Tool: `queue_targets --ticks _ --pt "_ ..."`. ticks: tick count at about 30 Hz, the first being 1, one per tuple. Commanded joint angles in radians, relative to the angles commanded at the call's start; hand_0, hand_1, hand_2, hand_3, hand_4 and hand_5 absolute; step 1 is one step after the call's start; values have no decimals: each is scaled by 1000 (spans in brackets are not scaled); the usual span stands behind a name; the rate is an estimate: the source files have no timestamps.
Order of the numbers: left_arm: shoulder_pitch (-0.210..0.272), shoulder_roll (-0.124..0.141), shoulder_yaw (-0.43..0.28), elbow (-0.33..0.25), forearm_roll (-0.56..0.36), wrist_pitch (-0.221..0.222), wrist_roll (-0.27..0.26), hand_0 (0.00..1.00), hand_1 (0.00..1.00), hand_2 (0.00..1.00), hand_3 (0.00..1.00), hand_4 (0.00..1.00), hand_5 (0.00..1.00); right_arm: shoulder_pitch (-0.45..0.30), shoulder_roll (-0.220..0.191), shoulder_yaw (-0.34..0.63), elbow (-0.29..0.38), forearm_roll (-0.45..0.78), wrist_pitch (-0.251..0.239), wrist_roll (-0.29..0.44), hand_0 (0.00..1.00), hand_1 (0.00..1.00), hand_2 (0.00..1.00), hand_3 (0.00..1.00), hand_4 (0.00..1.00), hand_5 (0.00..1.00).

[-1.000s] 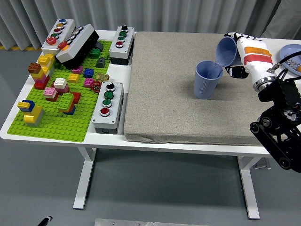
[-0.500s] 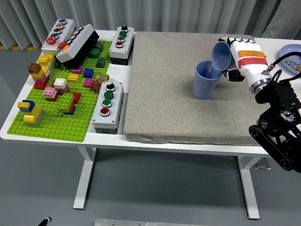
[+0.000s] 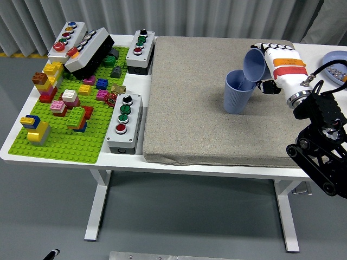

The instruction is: Pick cup pour cup place

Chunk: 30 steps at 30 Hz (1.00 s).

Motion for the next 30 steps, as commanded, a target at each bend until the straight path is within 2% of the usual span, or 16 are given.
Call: queue_targets --ticks 30 --pt "-1 1 -8 0 5 1 2 838 815 879 801 637 998 38 -27 -44 6 -23 5 -8 752 617 513 636 676 2"
